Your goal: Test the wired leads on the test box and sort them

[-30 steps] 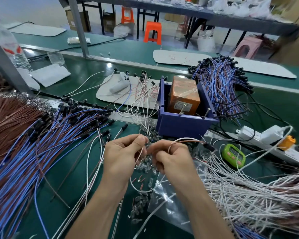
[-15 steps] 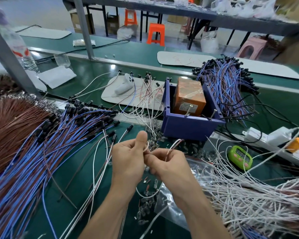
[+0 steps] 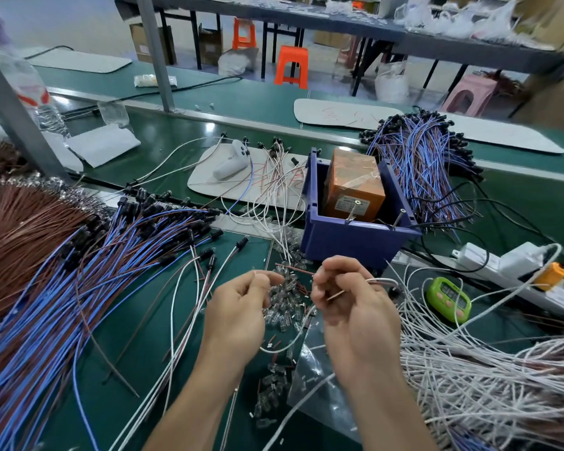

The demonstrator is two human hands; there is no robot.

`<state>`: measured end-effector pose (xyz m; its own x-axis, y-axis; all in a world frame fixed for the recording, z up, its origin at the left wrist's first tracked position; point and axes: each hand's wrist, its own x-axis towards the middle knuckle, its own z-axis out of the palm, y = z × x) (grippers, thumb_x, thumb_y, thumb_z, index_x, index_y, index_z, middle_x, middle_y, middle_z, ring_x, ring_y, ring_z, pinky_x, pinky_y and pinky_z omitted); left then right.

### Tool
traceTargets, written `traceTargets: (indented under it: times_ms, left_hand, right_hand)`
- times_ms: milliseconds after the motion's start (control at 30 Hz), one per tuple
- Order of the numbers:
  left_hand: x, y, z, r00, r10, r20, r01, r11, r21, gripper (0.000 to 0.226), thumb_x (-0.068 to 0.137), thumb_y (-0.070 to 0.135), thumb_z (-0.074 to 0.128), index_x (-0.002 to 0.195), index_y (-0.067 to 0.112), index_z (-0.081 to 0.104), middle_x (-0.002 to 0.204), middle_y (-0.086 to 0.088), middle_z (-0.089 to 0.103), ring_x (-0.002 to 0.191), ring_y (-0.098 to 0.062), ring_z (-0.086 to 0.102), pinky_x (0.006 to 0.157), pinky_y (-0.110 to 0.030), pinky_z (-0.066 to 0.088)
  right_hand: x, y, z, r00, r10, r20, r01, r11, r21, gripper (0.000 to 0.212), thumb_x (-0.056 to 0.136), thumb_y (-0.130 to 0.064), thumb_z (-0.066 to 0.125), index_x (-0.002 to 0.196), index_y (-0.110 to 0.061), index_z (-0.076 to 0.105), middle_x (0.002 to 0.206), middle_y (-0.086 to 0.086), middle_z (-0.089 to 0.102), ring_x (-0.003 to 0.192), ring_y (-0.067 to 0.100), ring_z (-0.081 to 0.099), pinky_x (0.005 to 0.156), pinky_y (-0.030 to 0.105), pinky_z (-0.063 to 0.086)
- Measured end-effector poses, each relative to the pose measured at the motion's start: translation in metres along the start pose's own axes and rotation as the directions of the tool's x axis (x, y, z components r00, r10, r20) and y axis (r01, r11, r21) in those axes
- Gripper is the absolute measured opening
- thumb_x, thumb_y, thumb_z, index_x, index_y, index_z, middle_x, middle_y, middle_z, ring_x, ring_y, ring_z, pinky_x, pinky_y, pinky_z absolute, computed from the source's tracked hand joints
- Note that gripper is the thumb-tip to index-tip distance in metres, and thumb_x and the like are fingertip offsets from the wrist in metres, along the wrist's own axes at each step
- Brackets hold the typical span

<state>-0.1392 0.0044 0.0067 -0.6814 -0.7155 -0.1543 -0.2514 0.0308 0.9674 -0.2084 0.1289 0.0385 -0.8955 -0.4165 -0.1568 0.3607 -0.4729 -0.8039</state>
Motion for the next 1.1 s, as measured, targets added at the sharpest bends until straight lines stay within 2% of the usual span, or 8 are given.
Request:
traceTargets:
  times_ms: [67, 100, 200, 333, 567, 767, 900, 1100]
  left_hand:
    - [-0.001, 0.004, 0.001, 0.993, -0.015, 0.113, 0.029, 0.992, -0.121, 0.034, 0.103, 0.019, 0.059, 0.090, 0.041, 0.082, 0.081, 0.016, 0.075, 0.077, -0.001, 0.068, 0.076, -0.022, 0.049]
    - [-0.002, 0.006, 0.000, 0.985, -0.017, 0.173, 0.051, 0.979, -0.198, 0.034, 0.102, 0.015, 0.062, 0.091, 0.039, 0.083, 0.086, 0.014, 0.077, 0.070, -0.001, 0.066, 0.070, -0.016, 0.046]
    - [-0.004, 0.011, -0.001, 0.955, -0.019, 0.296, 0.142, 0.906, -0.400, 0.020, 0.092, 0.016, 0.069, 0.096, 0.029, 0.084, 0.084, -0.003, 0.067, 0.056, -0.010, 0.037, 0.054, -0.020, 0.030]
    - [-0.002, 0.013, -0.002, 0.938, -0.028, 0.346, 0.223, 0.815, -0.535, 0.019, 0.077, 0.022, 0.071, 0.090, 0.022, 0.085, 0.071, 0.001, 0.067, 0.051, -0.006, 0.042, 0.051, -0.013, 0.038]
    - [-0.003, 0.010, 0.001, 0.985, -0.004, 0.173, 0.074, 0.913, -0.400, 0.025, 0.097, 0.013, 0.066, 0.081, 0.021, 0.083, 0.069, -0.003, 0.068, 0.045, -0.008, 0.045, 0.048, -0.015, 0.041]
    - [-0.005, 0.006, 0.003, 0.983, 0.045, 0.175, -0.031, 0.996, -0.082, 0.027, 0.100, 0.028, 0.066, 0.077, 0.032, 0.080, 0.064, -0.012, 0.070, 0.045, -0.014, 0.057, 0.054, -0.030, 0.048]
    - [-0.004, 0.005, 0.003, 0.987, 0.043, 0.153, -0.042, 0.999, -0.012, 0.025, 0.097, 0.031, 0.069, 0.074, 0.033, 0.079, 0.053, -0.006, 0.067, 0.043, -0.014, 0.061, 0.054, -0.030, 0.050]
    - [-0.008, 0.014, 0.009, 0.986, -0.043, 0.158, 0.077, 0.974, -0.214, 0.029, 0.097, 0.014, 0.069, 0.074, 0.025, 0.082, 0.055, -0.006, 0.066, 0.043, -0.014, 0.060, 0.049, -0.025, 0.051]
  right_hand:
    - [-0.001, 0.000, -0.001, 0.999, -0.003, 0.034, 0.003, 1.000, 0.001, 0.018, 0.074, -0.003, 0.058, 0.082, -0.005, 0.074, 0.079, 0.018, 0.065, 0.068, 0.022, 0.060, 0.061, 0.028, 0.052]
    - [-0.002, 0.000, -0.001, 0.999, 0.000, 0.055, 0.000, 1.000, -0.003, 0.018, 0.073, -0.005, 0.059, 0.083, -0.004, 0.074, 0.080, 0.019, 0.065, 0.068, 0.022, 0.060, 0.061, 0.028, 0.052]
    - [-0.004, 0.001, -0.004, 0.992, 0.019, 0.127, -0.013, 0.999, -0.049, 0.019, 0.072, -0.008, 0.062, 0.086, -0.002, 0.073, 0.081, 0.020, 0.065, 0.067, 0.023, 0.058, 0.061, 0.028, 0.052]
    - [-0.005, 0.001, -0.006, 0.981, 0.063, 0.186, -0.040, 0.991, -0.127, 0.020, 0.080, 0.003, 0.054, 0.085, -0.003, 0.073, 0.081, 0.020, 0.066, 0.064, 0.022, 0.054, 0.058, 0.027, 0.048]
    - [-0.006, -0.009, -0.015, 0.995, 0.071, 0.075, -0.042, 0.944, -0.327, 0.015, 0.092, -0.009, 0.063, 0.093, -0.009, 0.079, 0.099, 0.018, 0.075, 0.053, 0.015, 0.047, 0.049, 0.022, 0.041]
    - [-0.004, -0.015, -0.016, 0.985, 0.104, 0.138, -0.033, 0.897, -0.440, 0.030, 0.101, -0.004, 0.053, 0.088, -0.013, 0.078, 0.089, 0.016, 0.075, 0.056, 0.014, 0.047, 0.052, 0.022, 0.044]
    - [-0.004, -0.014, -0.016, 0.974, 0.134, 0.183, -0.008, 0.826, -0.563, 0.019, 0.093, -0.002, 0.066, 0.088, -0.016, 0.078, 0.078, 0.010, 0.071, 0.056, 0.010, 0.050, 0.055, 0.021, 0.045]
    - [-0.004, -0.006, -0.015, 0.982, 0.103, 0.156, 0.029, 0.738, -0.674, 0.008, 0.081, -0.012, 0.082, 0.085, -0.018, 0.079, 0.075, 0.004, 0.076, 0.057, 0.002, 0.061, 0.054, 0.013, 0.046]
